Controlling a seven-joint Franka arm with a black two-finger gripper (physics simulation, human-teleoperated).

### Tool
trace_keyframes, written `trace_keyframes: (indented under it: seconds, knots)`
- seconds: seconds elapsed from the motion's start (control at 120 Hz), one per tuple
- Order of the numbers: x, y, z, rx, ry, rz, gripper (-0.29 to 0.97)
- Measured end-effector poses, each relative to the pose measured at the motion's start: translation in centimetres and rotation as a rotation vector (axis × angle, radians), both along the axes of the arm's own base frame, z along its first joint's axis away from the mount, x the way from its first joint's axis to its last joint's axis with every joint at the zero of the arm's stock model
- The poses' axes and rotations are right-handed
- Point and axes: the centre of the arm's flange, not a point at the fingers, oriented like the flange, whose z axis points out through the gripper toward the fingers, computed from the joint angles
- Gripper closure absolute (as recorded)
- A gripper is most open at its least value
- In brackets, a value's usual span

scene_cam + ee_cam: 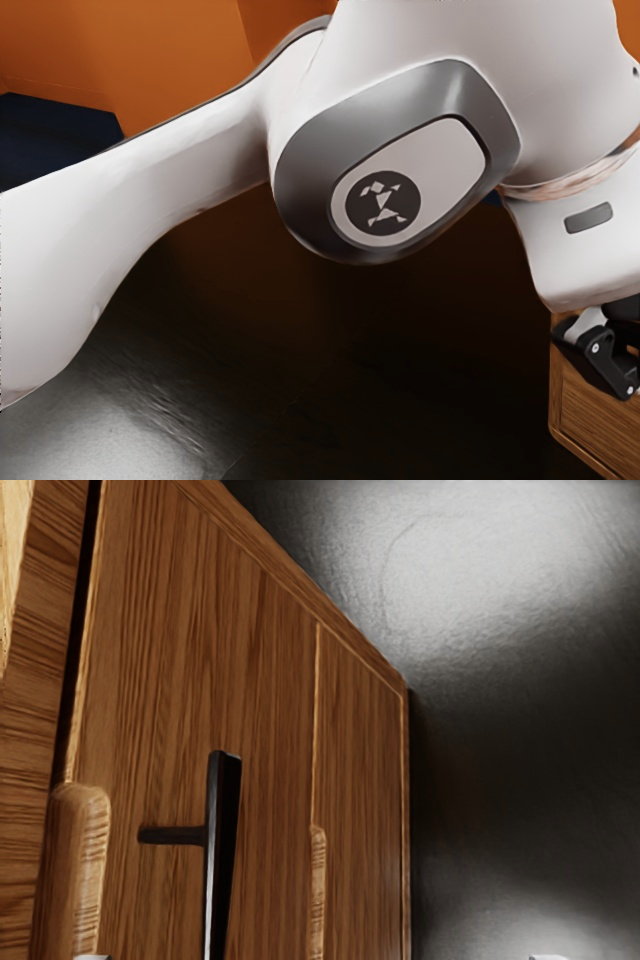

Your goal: Pull the drawer handle with one arm to open the drawer

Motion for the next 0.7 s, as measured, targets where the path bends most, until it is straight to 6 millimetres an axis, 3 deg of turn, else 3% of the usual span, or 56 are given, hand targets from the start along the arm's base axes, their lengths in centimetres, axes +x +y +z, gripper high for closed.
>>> trace_keyframes:
  seconds: [0.7]
  knots:
    - [2.8, -0.3, -2.8, 0.024, -0.042, 0.015, 0.32]
